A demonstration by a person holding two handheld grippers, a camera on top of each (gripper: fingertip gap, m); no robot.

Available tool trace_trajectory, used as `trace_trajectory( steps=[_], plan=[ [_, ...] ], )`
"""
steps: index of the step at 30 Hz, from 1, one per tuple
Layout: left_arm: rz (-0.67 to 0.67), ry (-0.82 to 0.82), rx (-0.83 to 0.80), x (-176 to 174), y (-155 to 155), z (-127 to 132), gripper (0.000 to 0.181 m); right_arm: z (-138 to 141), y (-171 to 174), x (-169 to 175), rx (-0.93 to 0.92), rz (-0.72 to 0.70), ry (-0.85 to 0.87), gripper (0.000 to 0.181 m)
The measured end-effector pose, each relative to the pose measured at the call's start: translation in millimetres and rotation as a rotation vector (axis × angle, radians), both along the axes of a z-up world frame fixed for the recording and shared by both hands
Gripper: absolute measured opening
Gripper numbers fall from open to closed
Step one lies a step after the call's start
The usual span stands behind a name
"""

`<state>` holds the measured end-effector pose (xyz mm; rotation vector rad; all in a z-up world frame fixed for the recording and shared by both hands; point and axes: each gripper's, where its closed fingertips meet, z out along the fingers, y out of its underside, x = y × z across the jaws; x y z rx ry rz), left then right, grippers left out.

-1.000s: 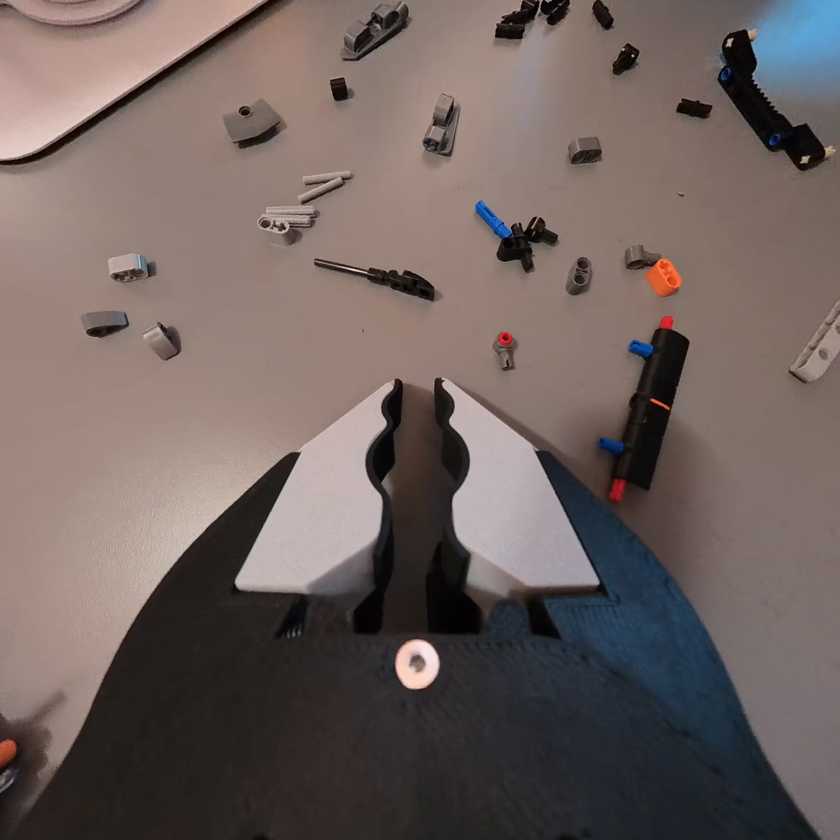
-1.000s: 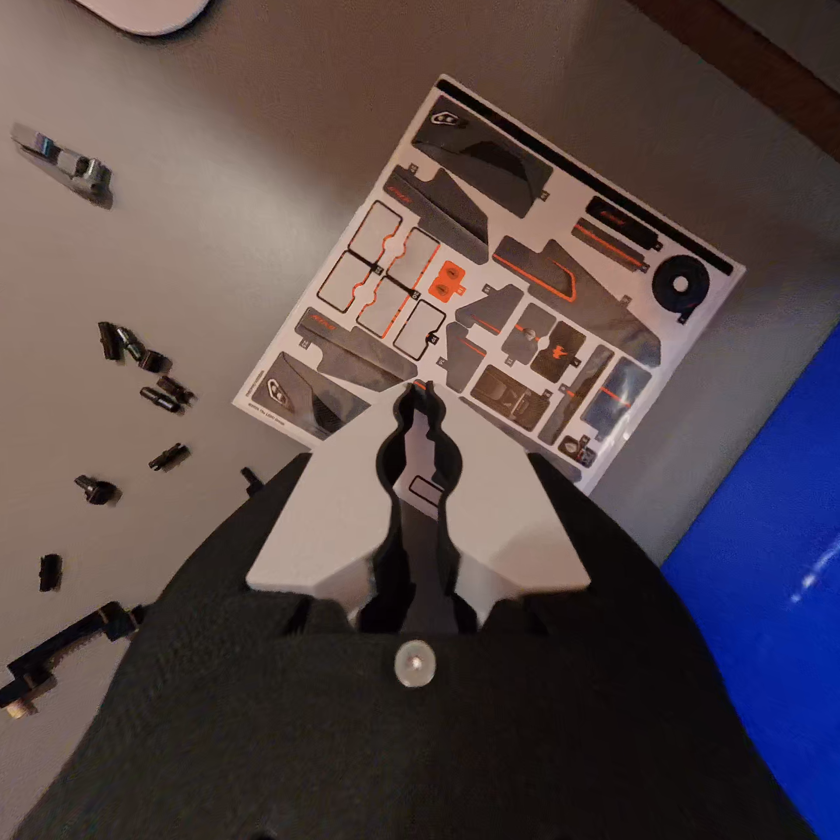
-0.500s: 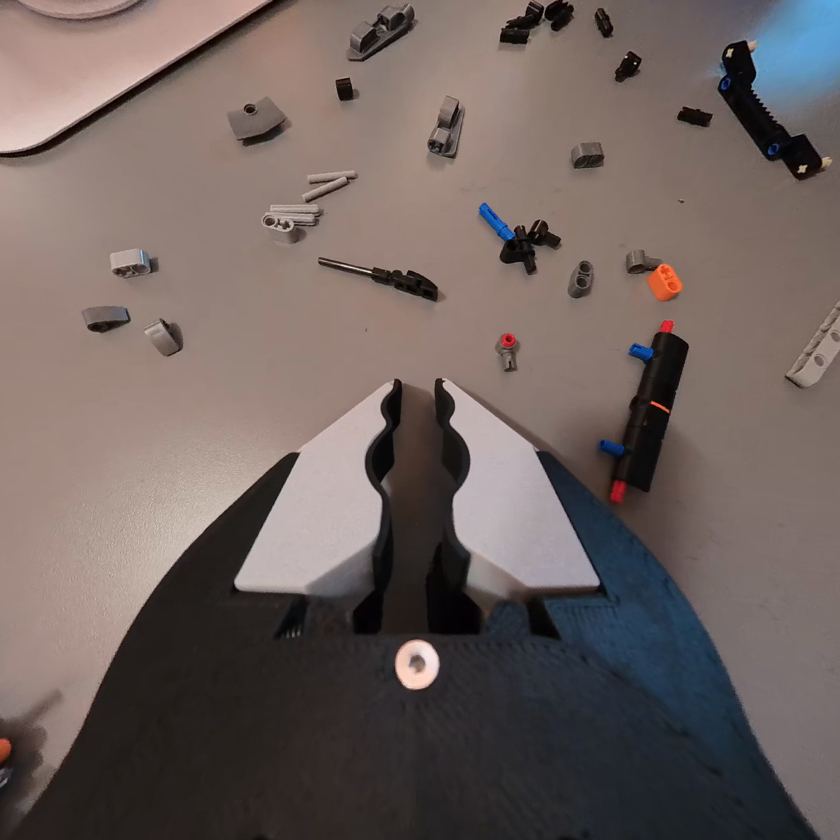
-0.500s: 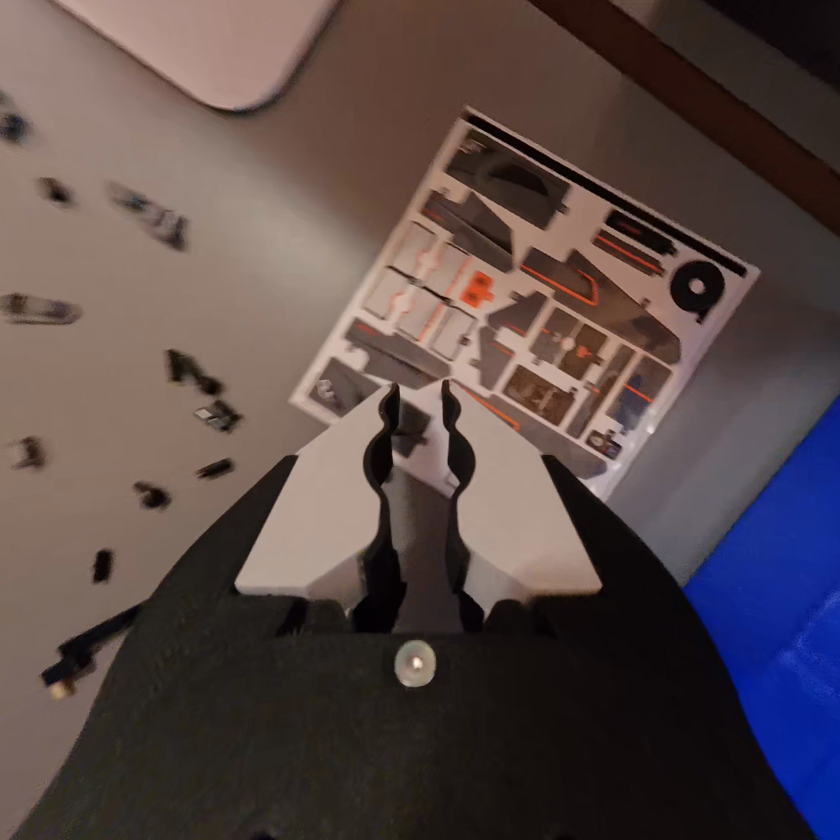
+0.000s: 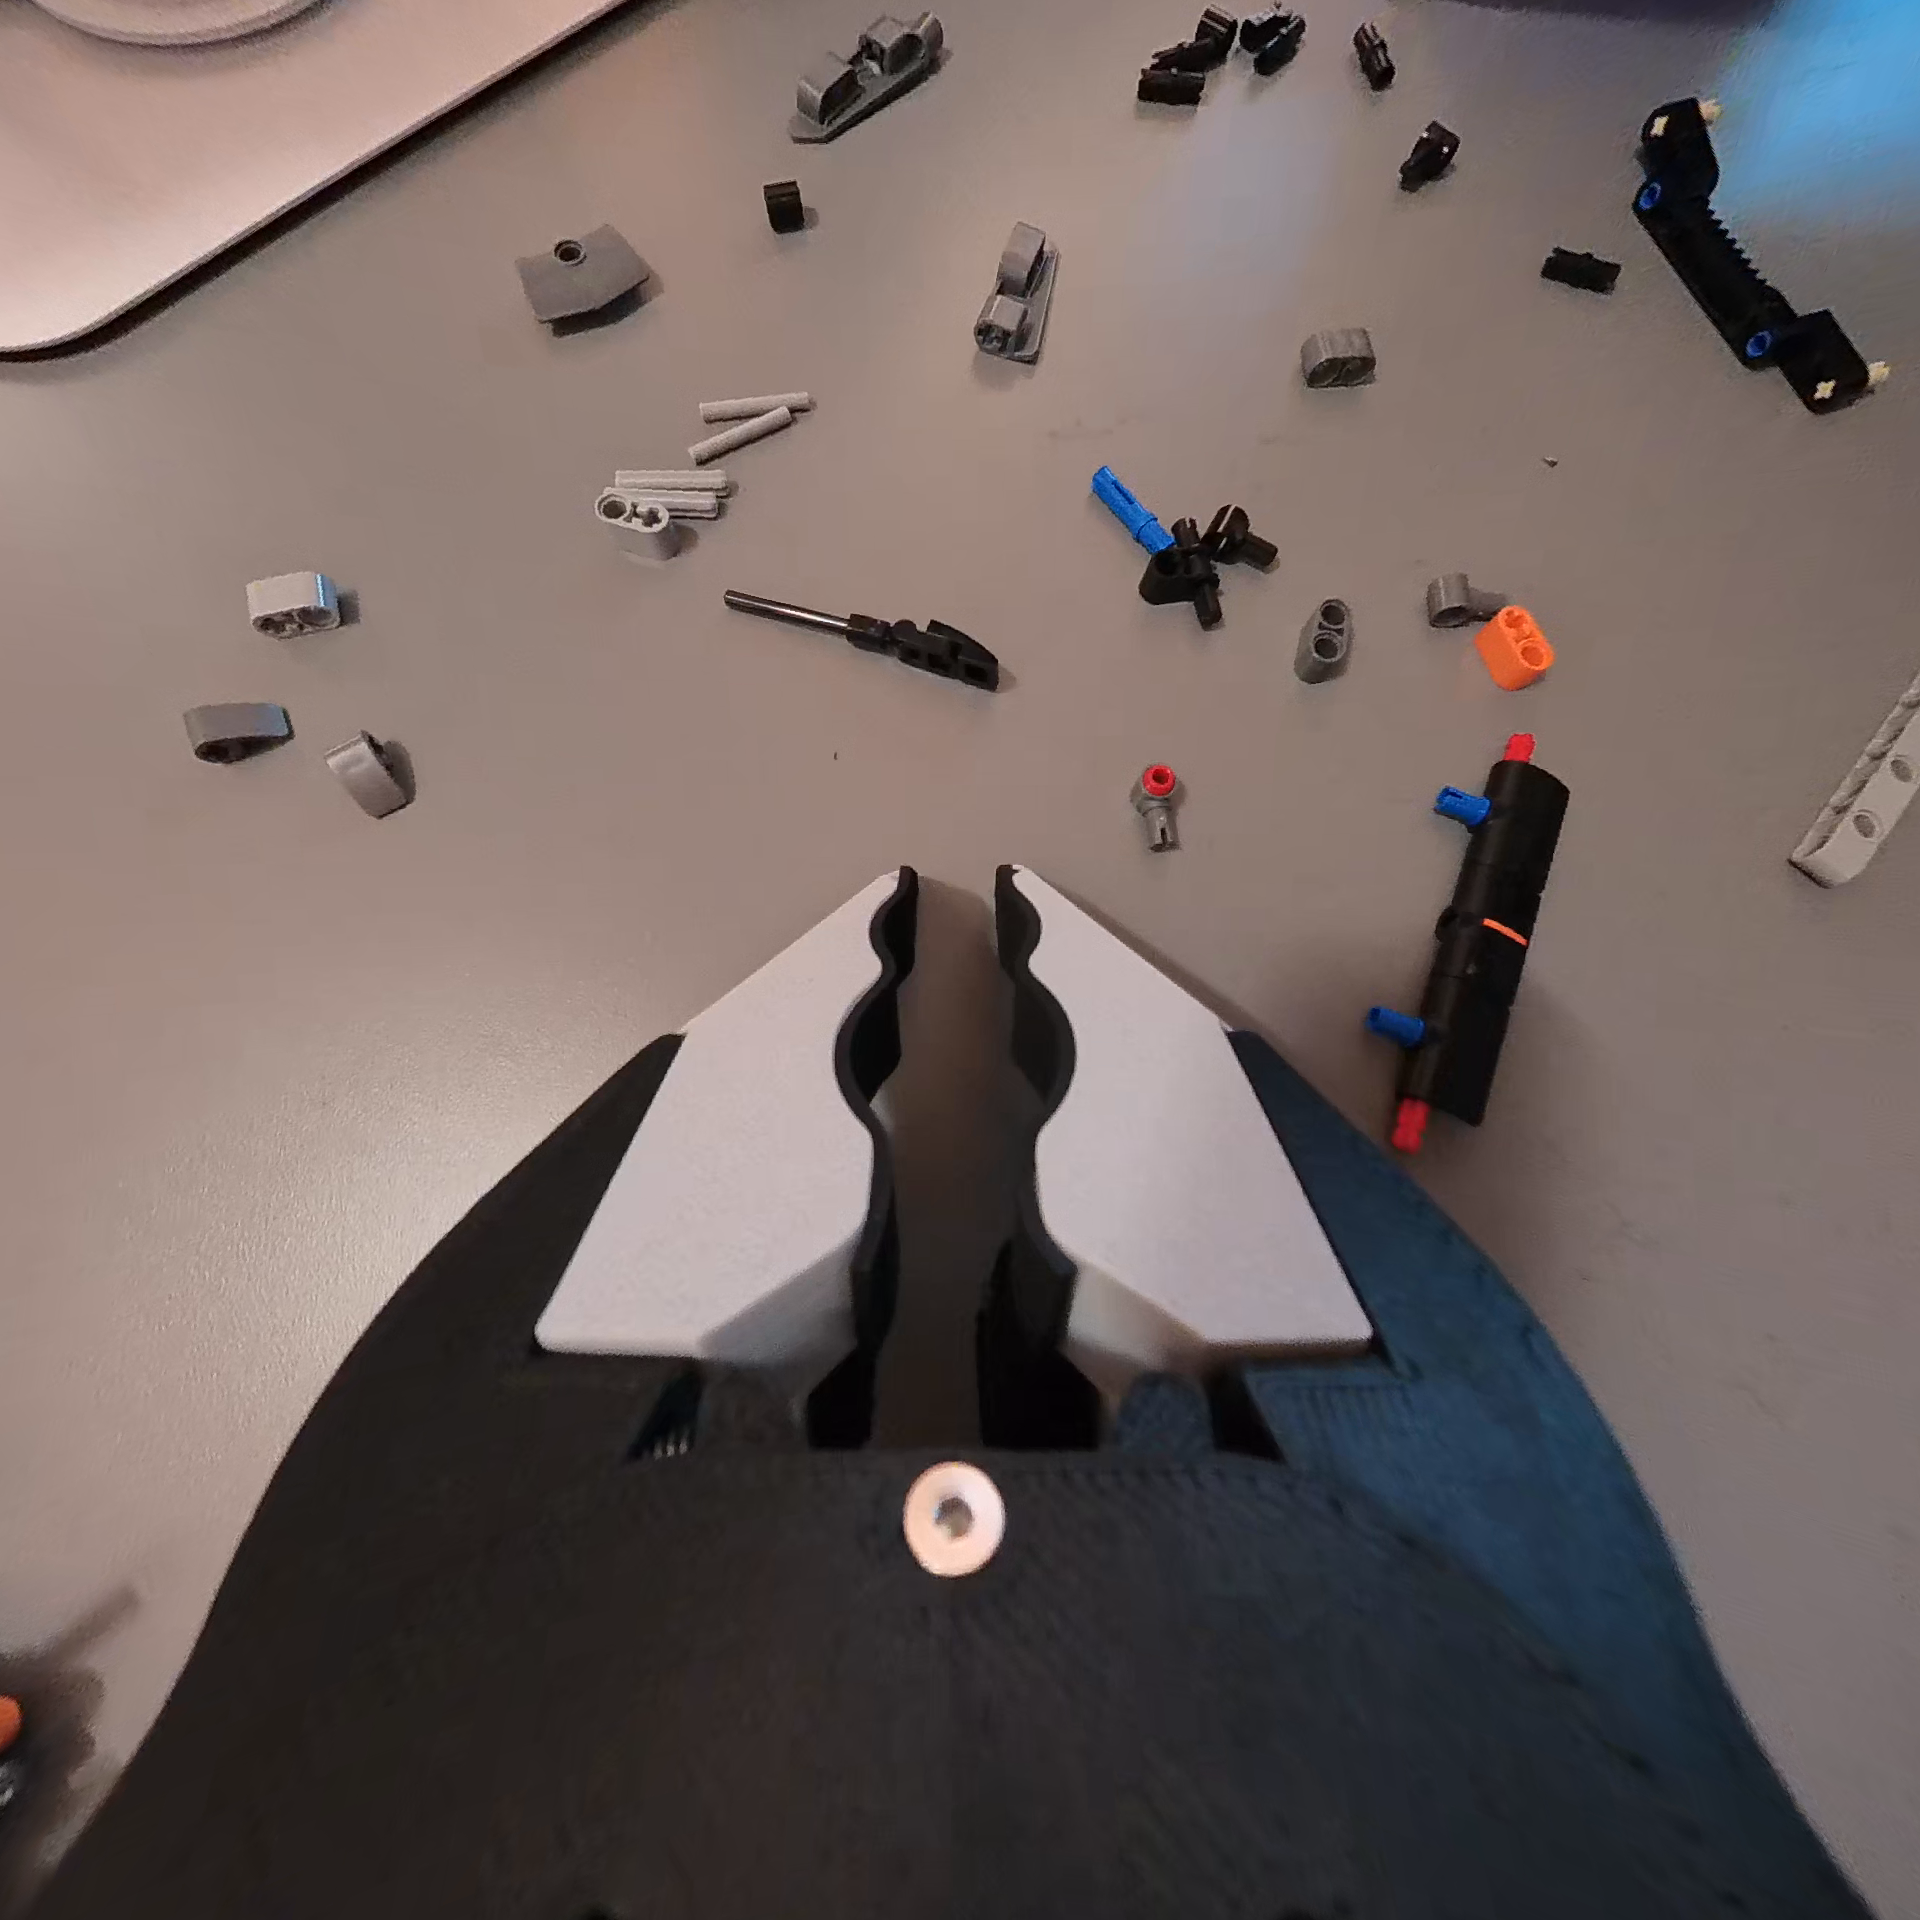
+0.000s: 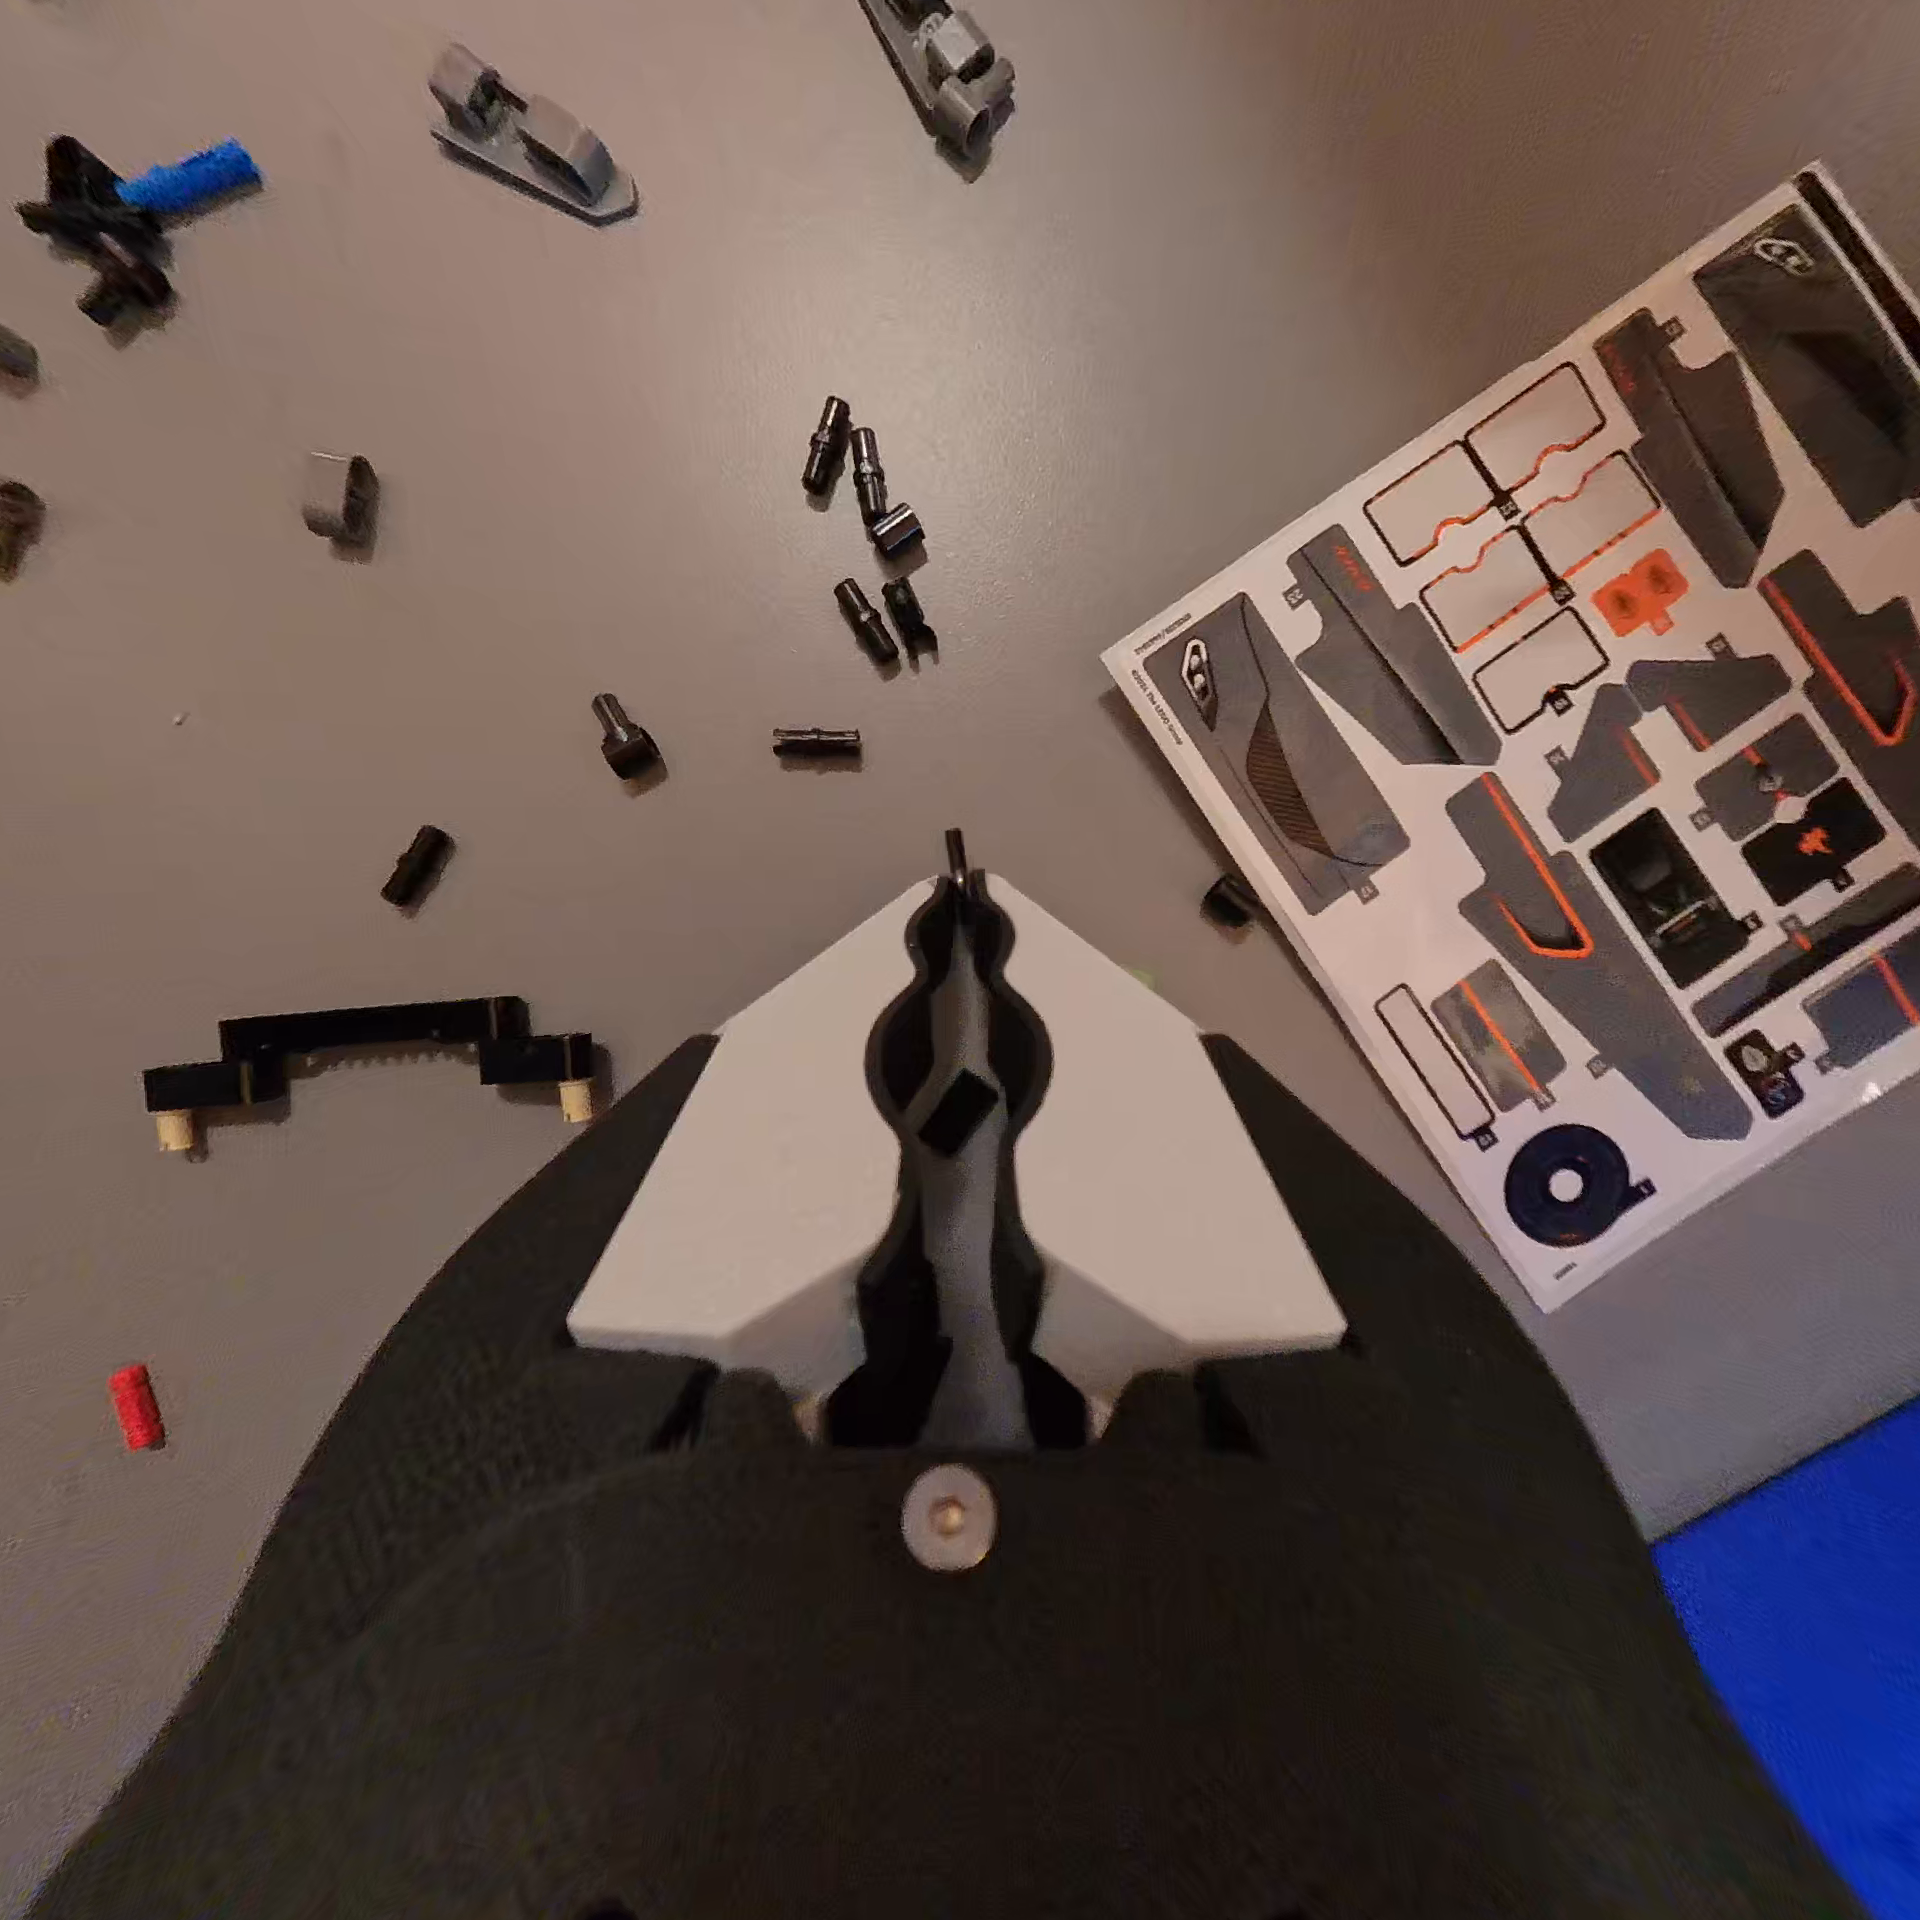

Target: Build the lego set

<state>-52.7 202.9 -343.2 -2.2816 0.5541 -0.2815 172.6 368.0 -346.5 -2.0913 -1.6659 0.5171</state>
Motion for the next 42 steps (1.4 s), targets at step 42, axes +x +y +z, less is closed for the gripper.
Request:
trace_trajectory(
  steps=[42],
  plan=[
    [-0.375, 0.333, 0.449, 92, -13, 75, 0.012, 77, -182, -134, -0.440, 0.291, 0.427, 0.000]
  ],
)
